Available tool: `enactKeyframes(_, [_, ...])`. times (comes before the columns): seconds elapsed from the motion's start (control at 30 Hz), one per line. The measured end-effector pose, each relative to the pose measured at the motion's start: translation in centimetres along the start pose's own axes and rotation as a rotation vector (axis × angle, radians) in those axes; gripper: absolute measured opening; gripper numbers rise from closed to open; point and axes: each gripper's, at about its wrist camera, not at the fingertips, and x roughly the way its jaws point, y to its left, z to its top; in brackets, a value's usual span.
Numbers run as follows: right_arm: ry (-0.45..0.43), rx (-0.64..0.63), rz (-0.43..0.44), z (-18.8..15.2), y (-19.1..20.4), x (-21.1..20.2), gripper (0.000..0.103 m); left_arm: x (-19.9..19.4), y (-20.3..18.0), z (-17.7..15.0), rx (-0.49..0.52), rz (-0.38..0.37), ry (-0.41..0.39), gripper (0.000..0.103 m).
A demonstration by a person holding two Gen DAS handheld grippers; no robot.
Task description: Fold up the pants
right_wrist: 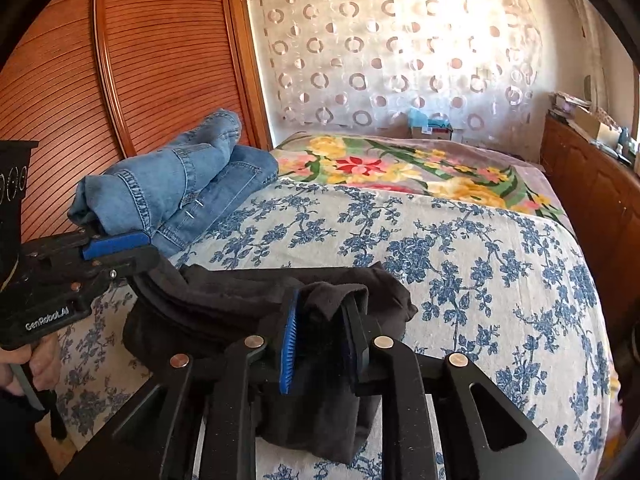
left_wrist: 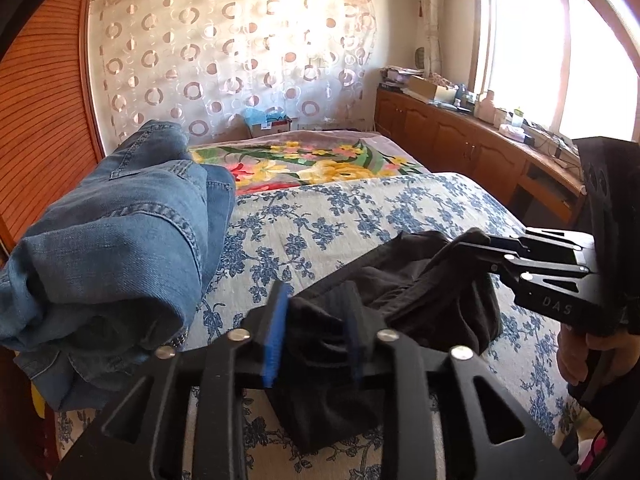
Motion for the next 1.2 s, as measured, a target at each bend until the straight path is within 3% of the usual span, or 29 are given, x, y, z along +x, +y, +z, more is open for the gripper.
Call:
enactKeyframes(0.07, [-0.007, -0.001, 0.004, -0.1, -0.1, -0.4, 0.027, -0.3, -0.1, 0.0, 0.000, -0.020, -0.004, 0.048])
enactKeyframes(0.2, [-0.023, 0.006, -0.017, -0.2, -0.4, -1.0, 0.050, -1.0, -0.3, -0.2, 0.000, -0.035, -0.017, 0.062])
enactKeyframes(0.23, [-0.026, 0.011, -0.014, -0.2, -0.6, -1.2, 0.051, -1.0, -0.4, -0.2, 0.003, -0.034, -0.017, 0.064])
enactKeyframes(0.4, [-0.016, 0.021, -0.013, -1.0, -1.1, -2.0, 0.051, -1.6, -1.1, -1.5, 0.022, -0.035, -0.014, 0.066])
enactKeyframes(0.8, [0.081, -0.023, 0.022, -5.7, -1.0, -4.1, 0.051, -0.9, -0.5, -5.4, 0.029, -0.037, 0.083, 0.066])
enactKeyframes(1.13, [0.136, -0.079, 0.020, -6.4, -0.4, -3.0, 0.051, -0.1, -0.2, -7.0, 0.039, -0.037, 0.135, 0.065])
enactKeyframes(1.2, [0.154, -0.086, 0.020, -6.3, -0.3, -2.6, 0.046, 0.0, 0.0, -7.2, 0.030, -0.029, 0.140, 0.061])
